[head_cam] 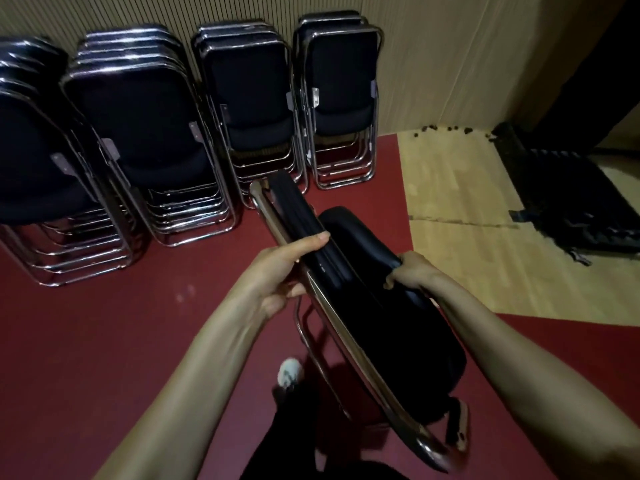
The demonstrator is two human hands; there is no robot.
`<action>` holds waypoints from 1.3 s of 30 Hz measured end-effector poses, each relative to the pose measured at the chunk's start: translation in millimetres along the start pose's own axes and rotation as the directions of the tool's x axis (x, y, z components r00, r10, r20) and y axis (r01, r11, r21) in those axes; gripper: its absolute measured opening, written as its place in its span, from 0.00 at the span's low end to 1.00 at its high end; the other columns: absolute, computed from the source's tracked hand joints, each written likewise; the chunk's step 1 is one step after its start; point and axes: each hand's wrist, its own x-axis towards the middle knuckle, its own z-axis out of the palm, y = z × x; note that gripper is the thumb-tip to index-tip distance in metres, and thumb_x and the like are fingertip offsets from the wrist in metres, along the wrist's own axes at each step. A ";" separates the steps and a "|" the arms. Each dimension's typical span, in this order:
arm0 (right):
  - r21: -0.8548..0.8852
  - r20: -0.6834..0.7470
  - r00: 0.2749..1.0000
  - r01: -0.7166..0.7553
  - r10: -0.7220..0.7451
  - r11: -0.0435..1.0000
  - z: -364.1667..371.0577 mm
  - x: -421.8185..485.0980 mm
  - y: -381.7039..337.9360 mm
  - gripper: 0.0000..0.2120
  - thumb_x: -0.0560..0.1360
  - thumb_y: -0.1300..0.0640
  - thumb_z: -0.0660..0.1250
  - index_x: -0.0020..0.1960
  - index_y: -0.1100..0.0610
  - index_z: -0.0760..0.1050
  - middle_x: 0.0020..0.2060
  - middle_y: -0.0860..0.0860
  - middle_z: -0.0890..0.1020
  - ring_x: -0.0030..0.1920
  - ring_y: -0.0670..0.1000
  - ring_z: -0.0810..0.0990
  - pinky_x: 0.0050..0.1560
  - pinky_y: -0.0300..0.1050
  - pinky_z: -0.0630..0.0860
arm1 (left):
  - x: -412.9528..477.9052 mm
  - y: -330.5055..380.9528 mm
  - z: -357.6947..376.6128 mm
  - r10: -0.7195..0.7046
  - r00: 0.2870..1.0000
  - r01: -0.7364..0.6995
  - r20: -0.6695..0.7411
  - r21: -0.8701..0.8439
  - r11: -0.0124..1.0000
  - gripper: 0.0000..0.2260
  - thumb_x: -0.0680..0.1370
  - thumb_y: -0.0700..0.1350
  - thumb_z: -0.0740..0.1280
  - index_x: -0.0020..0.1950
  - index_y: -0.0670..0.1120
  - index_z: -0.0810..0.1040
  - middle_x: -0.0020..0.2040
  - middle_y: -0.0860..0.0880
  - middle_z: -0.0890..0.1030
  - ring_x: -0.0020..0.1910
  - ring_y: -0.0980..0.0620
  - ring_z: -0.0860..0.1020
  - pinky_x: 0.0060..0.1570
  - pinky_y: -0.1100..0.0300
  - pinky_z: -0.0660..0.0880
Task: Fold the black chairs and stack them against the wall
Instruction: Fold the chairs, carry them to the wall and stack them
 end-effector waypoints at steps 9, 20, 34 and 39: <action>-0.127 0.067 0.996 0.061 -0.053 0.990 -47.8 256.6 -184.9 0.16 0.76 0.58 0.65 0.59 0.67 0.74 0.51 0.62 0.80 0.50 0.59 0.81 0.43 0.46 0.72 | 237.8 146.7 -64.1 -0.055 0.994 0.043 -0.095 -0.127 0.991 0.04 0.71 0.45 0.73 0.43 0.46 0.82 0.34 0.49 0.83 0.30 0.56 0.81 0.35 0.60 0.74; -0.275 0.206 0.951 0.281 -0.229 0.919 -102.2 521.7 -372.3 0.13 0.68 0.64 0.71 0.51 0.66 0.79 0.42 0.59 0.81 0.40 0.53 0.79 0.36 0.42 0.72 | 462.4 283.9 -84.7 -0.086 0.958 -0.008 -0.274 -0.324 0.946 0.17 0.59 0.47 0.76 0.46 0.44 0.82 0.38 0.47 0.84 0.37 0.51 0.79 0.43 0.54 0.64; -0.493 0.492 0.811 0.559 -0.316 0.667 -95.9 762.9 -575.3 0.19 0.67 0.65 0.72 0.57 0.63 0.78 0.47 0.57 0.80 0.48 0.55 0.79 0.43 0.44 0.74 | 671.2 376.3 -125.9 -0.296 0.834 -0.089 -0.466 -0.643 0.761 0.10 0.66 0.44 0.76 0.46 0.44 0.83 0.35 0.49 0.83 0.39 0.50 0.80 0.57 0.48 0.76; -0.496 0.626 0.730 0.645 -0.276 0.580 -97.2 832.6 -611.4 0.30 0.70 0.63 0.72 0.70 0.61 0.68 0.62 0.59 0.76 0.52 0.54 0.77 0.41 0.42 0.74 | 726.8 399.0 -106.0 -0.358 0.771 -0.164 -0.527 -0.707 0.688 0.06 0.67 0.44 0.75 0.42 0.46 0.82 0.30 0.51 0.79 0.35 0.52 0.74 0.36 0.59 0.69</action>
